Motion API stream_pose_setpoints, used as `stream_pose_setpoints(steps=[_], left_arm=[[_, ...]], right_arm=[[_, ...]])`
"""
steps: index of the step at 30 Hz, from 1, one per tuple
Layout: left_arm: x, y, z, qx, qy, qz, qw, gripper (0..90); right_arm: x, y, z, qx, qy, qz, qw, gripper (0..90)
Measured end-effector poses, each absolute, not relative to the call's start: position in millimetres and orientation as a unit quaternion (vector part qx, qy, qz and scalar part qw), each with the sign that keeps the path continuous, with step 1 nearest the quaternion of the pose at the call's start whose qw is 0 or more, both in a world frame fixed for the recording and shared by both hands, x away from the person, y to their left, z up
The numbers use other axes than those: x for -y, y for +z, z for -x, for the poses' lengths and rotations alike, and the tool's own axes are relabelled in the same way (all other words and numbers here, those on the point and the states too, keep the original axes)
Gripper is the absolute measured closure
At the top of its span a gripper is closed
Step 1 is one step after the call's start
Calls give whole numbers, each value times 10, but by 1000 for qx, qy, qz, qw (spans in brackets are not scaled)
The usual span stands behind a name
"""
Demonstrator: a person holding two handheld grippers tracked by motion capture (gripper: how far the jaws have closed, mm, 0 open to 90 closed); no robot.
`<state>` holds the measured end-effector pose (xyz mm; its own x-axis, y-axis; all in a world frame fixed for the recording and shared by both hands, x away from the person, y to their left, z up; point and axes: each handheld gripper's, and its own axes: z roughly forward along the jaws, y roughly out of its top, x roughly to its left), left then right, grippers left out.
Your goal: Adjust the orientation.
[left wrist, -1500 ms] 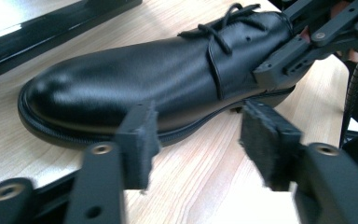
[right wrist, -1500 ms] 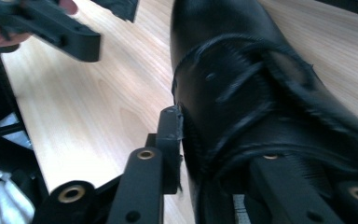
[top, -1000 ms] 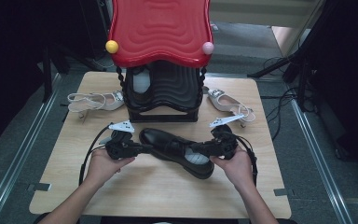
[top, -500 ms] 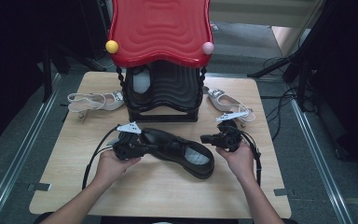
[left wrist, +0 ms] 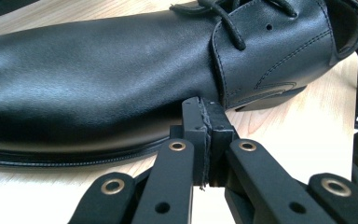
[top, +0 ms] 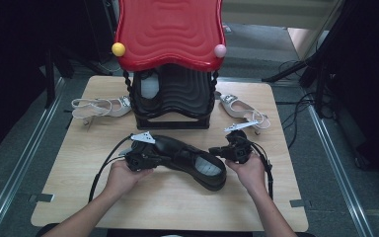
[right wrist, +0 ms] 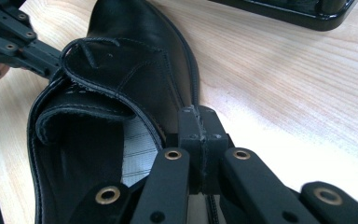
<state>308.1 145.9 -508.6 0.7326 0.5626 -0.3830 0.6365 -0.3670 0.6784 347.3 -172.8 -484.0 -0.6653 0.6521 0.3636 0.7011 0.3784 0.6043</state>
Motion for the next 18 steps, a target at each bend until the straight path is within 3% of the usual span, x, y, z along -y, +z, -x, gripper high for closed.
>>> stream_pose_setpoints(steps=[18], left_arm=[[-1506, -5099, -3192, -374, -48, -814, 442, 896]], right_arm=[[1635, -4843, -3160, 834, -373, 403, 51, 900]])
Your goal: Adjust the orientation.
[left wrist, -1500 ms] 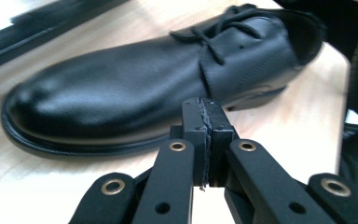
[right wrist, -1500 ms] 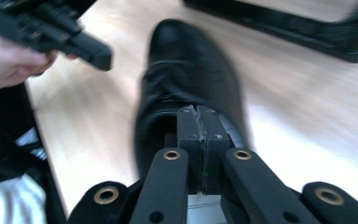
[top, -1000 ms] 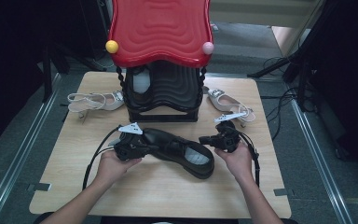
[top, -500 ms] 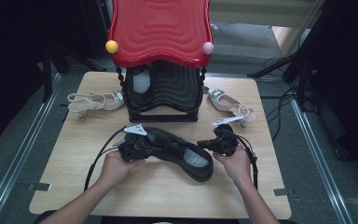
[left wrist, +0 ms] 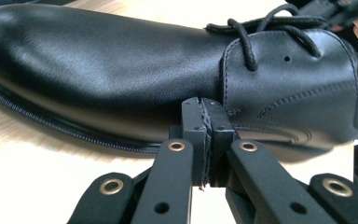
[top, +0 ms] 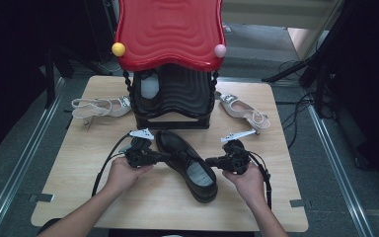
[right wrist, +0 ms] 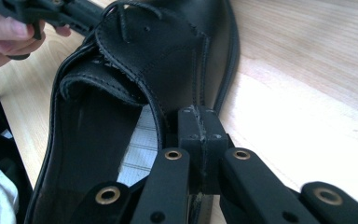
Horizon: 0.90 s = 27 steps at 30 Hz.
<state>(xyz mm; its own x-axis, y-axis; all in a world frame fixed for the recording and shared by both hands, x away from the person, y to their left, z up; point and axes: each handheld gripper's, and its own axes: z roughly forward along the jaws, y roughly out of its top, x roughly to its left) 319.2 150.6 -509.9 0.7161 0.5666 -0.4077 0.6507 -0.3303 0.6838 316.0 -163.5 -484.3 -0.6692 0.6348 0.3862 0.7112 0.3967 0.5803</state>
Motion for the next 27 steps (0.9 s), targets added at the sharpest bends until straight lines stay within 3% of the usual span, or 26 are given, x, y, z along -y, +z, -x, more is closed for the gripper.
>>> stream_pose_setpoints(steps=[27], left_arm=[[-1330, -5096, -3381, -358, -51, -823, 438, 894]], right_arm=[[1604, -4851, -2945, 826, -369, 421, 61, 900]])
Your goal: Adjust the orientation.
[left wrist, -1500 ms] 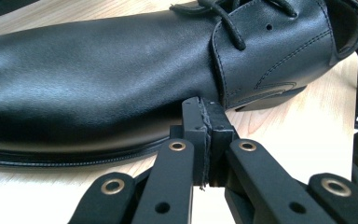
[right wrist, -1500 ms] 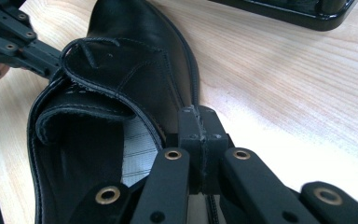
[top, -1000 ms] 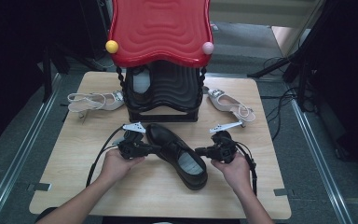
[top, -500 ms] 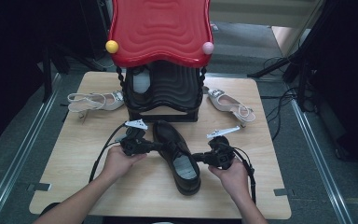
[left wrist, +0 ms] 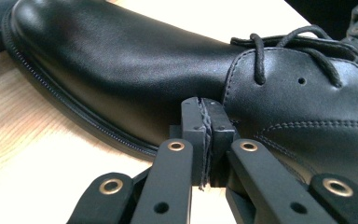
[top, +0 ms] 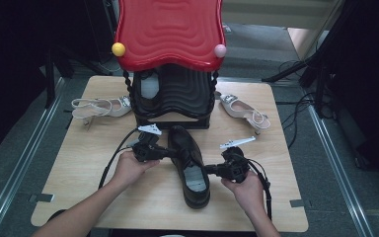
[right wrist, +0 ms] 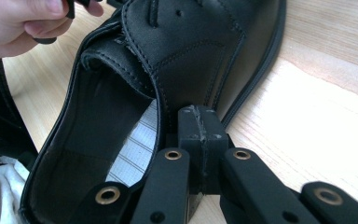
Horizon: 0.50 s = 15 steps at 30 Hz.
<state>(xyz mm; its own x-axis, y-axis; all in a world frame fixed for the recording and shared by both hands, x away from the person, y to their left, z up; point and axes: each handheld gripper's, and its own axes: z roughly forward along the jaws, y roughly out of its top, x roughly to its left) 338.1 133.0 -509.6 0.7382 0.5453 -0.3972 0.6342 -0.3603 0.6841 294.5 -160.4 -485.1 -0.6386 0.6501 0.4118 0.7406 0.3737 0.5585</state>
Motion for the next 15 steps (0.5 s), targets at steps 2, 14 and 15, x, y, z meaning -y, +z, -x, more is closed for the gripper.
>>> stream_pose_setpoints(steps=[2, 14, 15], left_arm=[[-1318, -5096, -3397, -356, -51, -824, 438, 893], [-1400, -4979, -3471, -362, -63, -819, 440, 838], [-1421, -4932, -3457, -359, -61, -819, 443, 833]], right_arm=[[1605, -4853, -2938, 826, -369, 422, 64, 900], [1660, -4795, -2940, 815, -378, 434, 70, 843], [1667, -4762, -2934, 813, -383, 433, 70, 834]])
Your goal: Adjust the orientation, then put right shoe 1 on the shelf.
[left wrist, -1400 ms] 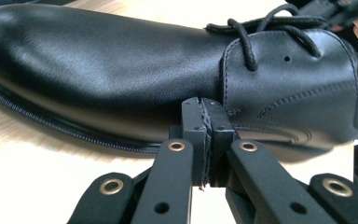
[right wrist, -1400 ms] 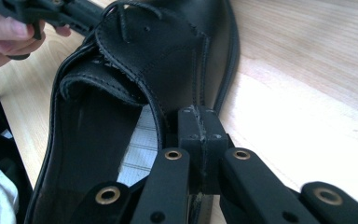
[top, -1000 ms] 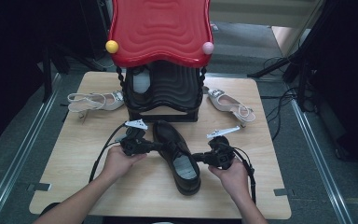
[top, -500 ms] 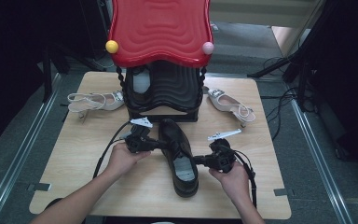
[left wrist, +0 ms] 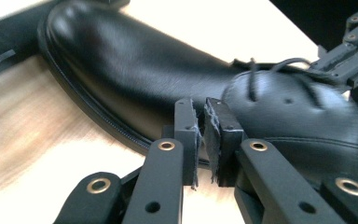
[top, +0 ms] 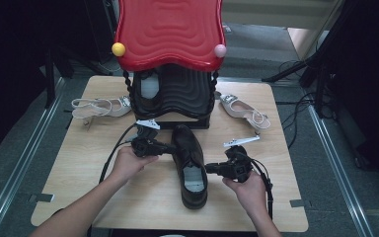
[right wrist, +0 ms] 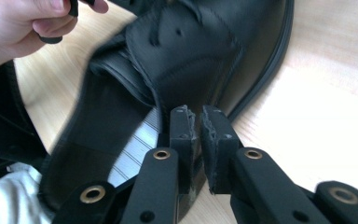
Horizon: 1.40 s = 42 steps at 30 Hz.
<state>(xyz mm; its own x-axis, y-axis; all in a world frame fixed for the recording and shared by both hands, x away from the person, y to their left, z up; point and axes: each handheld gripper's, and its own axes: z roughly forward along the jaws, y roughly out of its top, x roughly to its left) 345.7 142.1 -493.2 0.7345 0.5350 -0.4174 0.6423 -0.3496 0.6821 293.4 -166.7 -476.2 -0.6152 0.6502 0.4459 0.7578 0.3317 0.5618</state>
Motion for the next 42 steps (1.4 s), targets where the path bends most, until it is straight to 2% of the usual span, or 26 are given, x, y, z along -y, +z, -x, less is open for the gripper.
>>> stream_pose_setpoints(steps=[3, 10, 18, 23, 32, 35, 37, 42], left_arm=[[-1486, -4802, -3415, -342, -56, -822, 451, 779], [-1580, -4602, -3352, -320, -52, -829, 455, 563], [-1630, -4252, -3395, -307, -39, -827, 470, 546], [-1636, -4049, -3435, -294, -35, -826, 479, 589], [-1665, -3781, -3557, -289, -22, -830, 477, 774], [-1669, -3673, -3594, -285, -22, -831, 478, 822], [-1674, -3616, -3614, -278, -20, -831, 481, 887], [-1697, -3449, -3700, -275, -13, -828, 488, 899]], right_arm=[[1656, -4647, -2903, 813, -390, 427, 68, 776], [1535, -4387, -2801, 811, -411, 410, 76, 679], [1220, -4400, -2757, 832, -376, 395, 96, 667], [1093, -4469, -2779, 837, -360, 398, 106, 648], [899, -4566, -2799, 845, -336, 401, 109, 638], [821, -4596, -2808, 847, -331, 403, 104, 609], [776, -4617, -2815, 849, -325, 405, 98, 608], [692, -4665, -2827, 850, -314, 413, 90, 617]])
